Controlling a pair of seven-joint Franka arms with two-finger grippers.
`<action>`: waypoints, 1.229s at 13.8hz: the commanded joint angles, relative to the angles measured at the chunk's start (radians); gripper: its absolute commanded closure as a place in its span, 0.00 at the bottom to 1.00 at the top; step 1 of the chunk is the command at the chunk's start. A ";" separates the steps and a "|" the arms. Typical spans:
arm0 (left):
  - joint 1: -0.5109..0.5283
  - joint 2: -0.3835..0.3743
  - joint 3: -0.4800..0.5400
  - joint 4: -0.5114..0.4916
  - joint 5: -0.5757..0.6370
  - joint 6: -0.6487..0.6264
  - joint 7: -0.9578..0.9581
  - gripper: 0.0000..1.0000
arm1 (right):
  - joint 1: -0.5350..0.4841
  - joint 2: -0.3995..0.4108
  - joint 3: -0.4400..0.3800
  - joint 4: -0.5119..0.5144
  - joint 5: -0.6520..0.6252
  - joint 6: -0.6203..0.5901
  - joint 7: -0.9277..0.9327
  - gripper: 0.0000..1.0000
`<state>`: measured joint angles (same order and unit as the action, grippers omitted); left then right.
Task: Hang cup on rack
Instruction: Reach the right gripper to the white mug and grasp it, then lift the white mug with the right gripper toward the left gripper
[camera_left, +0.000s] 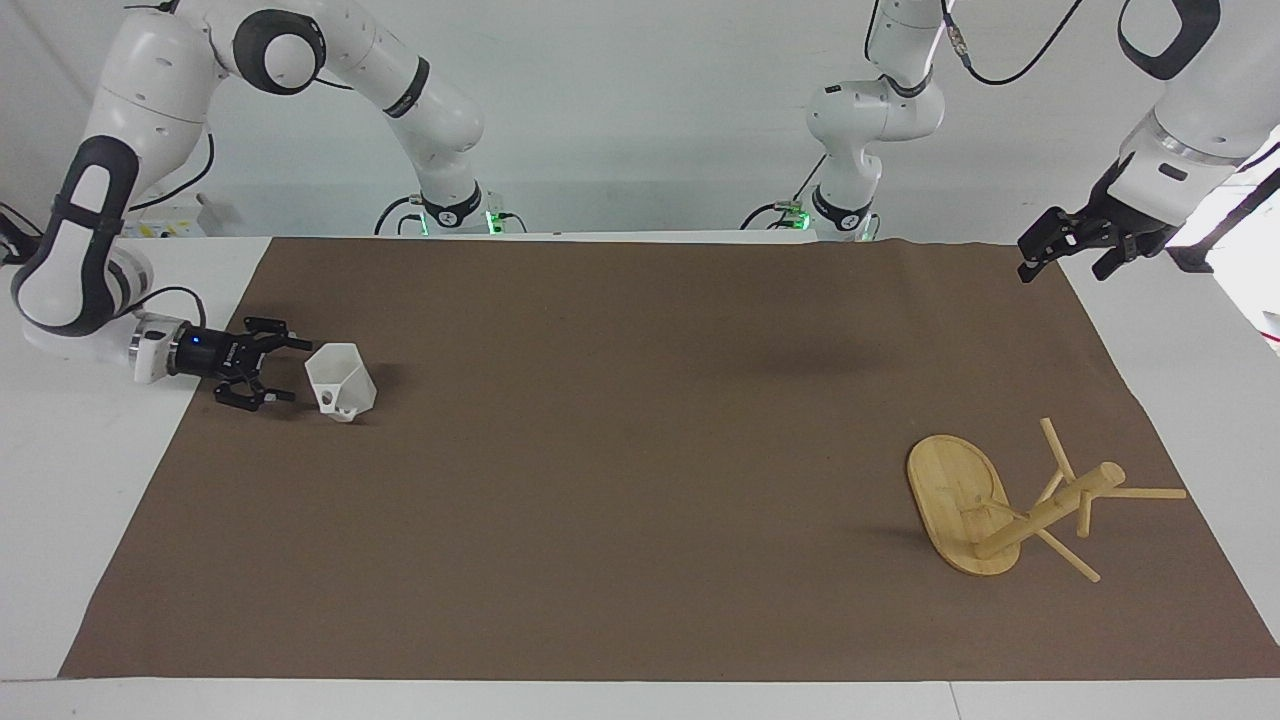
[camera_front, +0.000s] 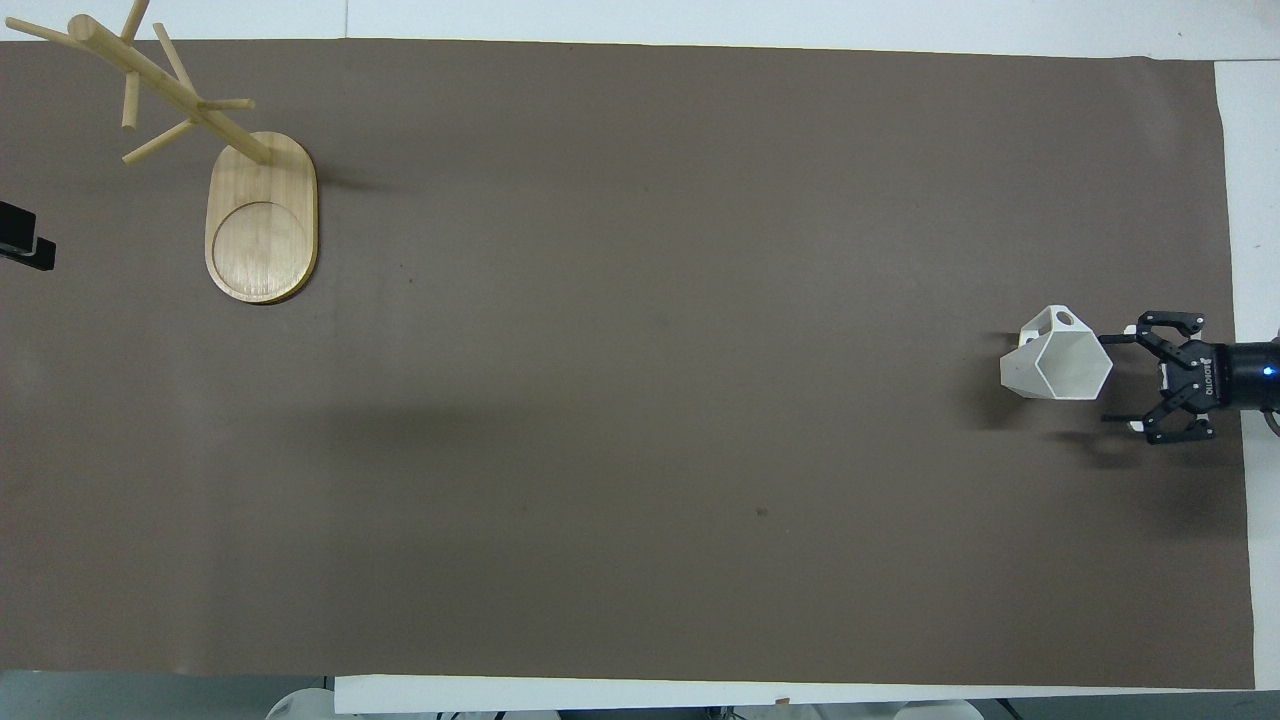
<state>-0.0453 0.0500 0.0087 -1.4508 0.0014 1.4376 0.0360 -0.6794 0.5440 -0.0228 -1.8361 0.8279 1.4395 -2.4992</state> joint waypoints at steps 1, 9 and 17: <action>0.001 -0.018 0.002 -0.019 -0.008 -0.002 -0.011 0.00 | 0.020 -0.047 0.020 -0.051 0.033 0.042 -0.020 0.00; 0.001 -0.018 0.002 -0.019 -0.008 -0.002 -0.011 0.00 | 0.054 -0.062 0.020 -0.123 0.069 0.088 -0.063 0.00; 0.002 -0.018 0.002 -0.020 -0.008 -0.003 -0.011 0.00 | 0.090 -0.070 0.024 -0.154 0.069 0.088 -0.087 0.08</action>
<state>-0.0453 0.0500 0.0087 -1.4508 0.0014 1.4376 0.0358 -0.5993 0.5053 -0.0027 -1.9504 0.8780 1.5064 -2.5631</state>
